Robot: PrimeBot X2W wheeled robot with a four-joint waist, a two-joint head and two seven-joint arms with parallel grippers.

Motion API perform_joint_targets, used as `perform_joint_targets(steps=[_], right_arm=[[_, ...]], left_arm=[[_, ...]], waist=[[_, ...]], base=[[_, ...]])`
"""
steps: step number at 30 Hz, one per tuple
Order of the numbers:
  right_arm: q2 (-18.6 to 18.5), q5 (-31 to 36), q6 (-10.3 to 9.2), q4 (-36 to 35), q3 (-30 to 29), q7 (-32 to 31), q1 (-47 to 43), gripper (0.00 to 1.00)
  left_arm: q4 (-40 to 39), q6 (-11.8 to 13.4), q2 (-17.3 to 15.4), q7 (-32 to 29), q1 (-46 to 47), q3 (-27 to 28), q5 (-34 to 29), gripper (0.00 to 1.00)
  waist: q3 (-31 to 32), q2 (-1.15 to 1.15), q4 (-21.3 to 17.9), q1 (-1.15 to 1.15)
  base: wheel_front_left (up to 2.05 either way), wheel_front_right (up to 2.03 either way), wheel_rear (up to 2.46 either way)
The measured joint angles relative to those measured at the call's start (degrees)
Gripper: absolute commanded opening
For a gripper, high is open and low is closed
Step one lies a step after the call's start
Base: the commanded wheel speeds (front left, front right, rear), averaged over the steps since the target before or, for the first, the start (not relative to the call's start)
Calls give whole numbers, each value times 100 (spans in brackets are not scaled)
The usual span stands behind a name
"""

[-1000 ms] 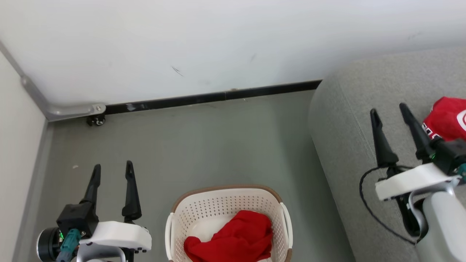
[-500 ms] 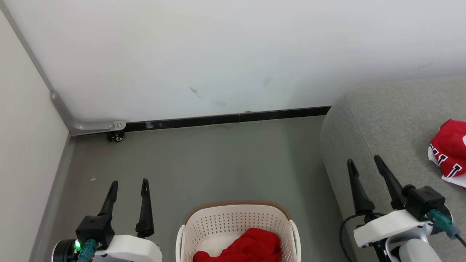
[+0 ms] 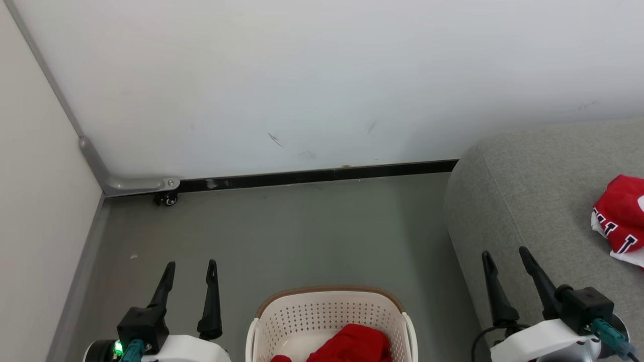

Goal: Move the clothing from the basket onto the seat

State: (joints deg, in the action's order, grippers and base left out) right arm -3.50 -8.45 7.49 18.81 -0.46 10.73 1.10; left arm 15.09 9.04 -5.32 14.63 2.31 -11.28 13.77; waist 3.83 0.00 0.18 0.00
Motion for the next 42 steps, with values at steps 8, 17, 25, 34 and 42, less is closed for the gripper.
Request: perform_joint_targets(steps=[8,17,25,34,42], right_arm=[[43,109,0,-221,13,-93,-151,100],[78,137,0,-417,10,-192,-256,100],[96,149,0,-564,-53,-301,-363,100],[104,127,0,-716,-16,-368,-364,100],[104,32,0,-762,48,-417,-387,100]], left_arm=[[30,-2,13,0,1,1,-41,100],[32,-3,12,0,6,36,-43,100],[30,-4,24,0,16,35,-69,100],[30,-4,35,0,22,36,-100,100],[31,-10,40,0,25,47,-100,100]], waist=[[-53,0,-18,0],[-134,0,-54,0],[-193,0,-67,0],[-225,0,-46,0],[-242,0,-31,0]], base=[[0,0,0],[0,0,0],[0,0,0],[0,0,0],[0,0,0]])
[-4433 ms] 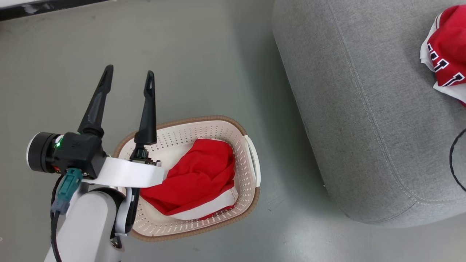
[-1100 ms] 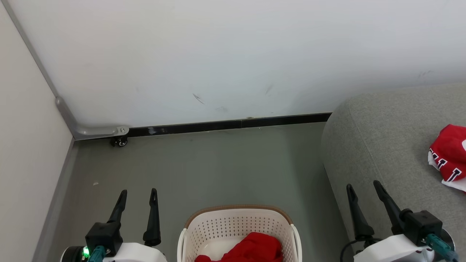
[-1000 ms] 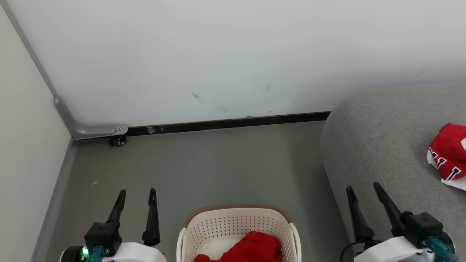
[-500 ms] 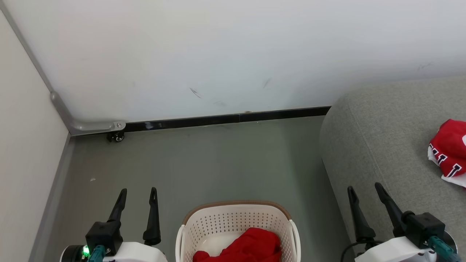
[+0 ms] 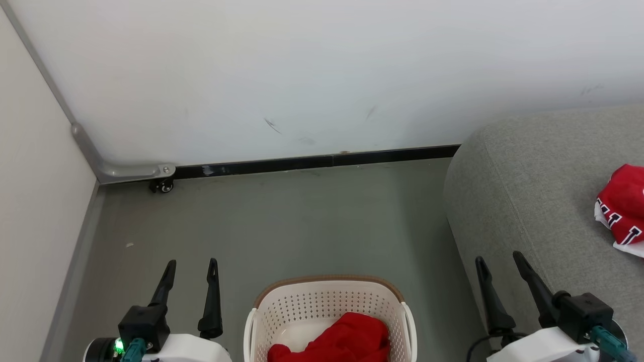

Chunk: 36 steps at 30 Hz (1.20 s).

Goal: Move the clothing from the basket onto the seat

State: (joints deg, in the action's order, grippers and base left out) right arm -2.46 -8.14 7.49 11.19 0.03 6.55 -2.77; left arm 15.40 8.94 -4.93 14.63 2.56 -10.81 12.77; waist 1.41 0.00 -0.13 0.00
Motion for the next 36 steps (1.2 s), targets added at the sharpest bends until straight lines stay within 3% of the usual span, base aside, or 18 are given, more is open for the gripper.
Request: perform_joint_targets(steps=[36], right_arm=[[1,-102,0,-202,80,-110,-203,100]], left_arm=[[104,-175,35,0,6,-96,-102,100]], waist=[[-152,0,-54,0]], base=[[0,0,0]])
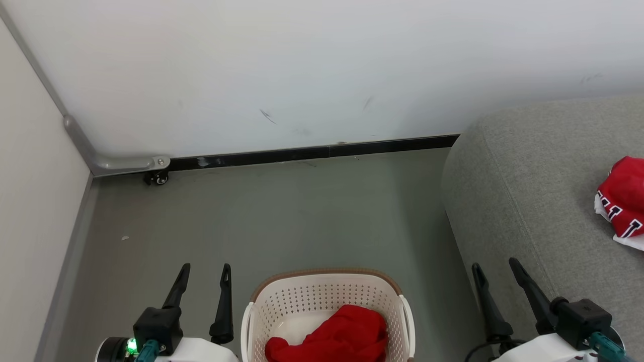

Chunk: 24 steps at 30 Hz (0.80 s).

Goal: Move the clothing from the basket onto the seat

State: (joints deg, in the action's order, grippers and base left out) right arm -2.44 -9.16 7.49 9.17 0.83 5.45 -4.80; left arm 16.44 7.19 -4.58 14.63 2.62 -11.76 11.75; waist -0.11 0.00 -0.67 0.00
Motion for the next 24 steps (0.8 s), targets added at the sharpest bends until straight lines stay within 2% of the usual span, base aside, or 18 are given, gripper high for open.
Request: perform_joint_targets(steps=[8,17,24], right_arm=[[4,-54,0,-91,-96,1,-86,100],[29,67,0,-302,-778,9,-441,100],[37,63,0,-526,-937,16,-483,100]], left_arm=[[269,-125,5,0,130,-229,-118,100],[903,-375,30,-109,472,-609,-305,100],[1384,-505,66,-211,749,-902,-557,100]], waist=[[-98,0,-47,0],[-319,0,-163,0],[-546,0,-266,0]], base=[[0,0,0],[0,0,0],[0,0,0]])
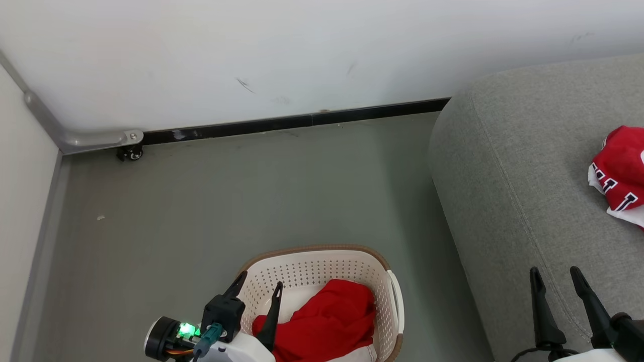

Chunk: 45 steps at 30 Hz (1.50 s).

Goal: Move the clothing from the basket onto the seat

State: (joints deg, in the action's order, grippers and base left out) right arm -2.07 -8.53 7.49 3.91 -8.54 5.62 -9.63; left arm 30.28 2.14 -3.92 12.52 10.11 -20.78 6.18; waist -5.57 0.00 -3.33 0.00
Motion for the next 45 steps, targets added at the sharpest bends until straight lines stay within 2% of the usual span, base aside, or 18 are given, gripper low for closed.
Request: perform_joint_targets(steps=[19,28,45], right_arm=[[7,-62,0,-545,-58,159,-26,100],[8,-235,0,-571,-9,221,245,100],[5,-605,0,-449,379,513,1117,100]], left_arm=[[1031,-175,-136,-125,951,-509,-676,100],[1281,-197,-191,-140,1453,-599,-854,100],[1777,-318,-386,-140,2293,-1256,-1650,100]], waist=[[-925,0,-359,0],[-1444,0,-553,0],[-2653,0,-1076,0]], base=[[0,0,0],[0,0,0],[0,0,0]])
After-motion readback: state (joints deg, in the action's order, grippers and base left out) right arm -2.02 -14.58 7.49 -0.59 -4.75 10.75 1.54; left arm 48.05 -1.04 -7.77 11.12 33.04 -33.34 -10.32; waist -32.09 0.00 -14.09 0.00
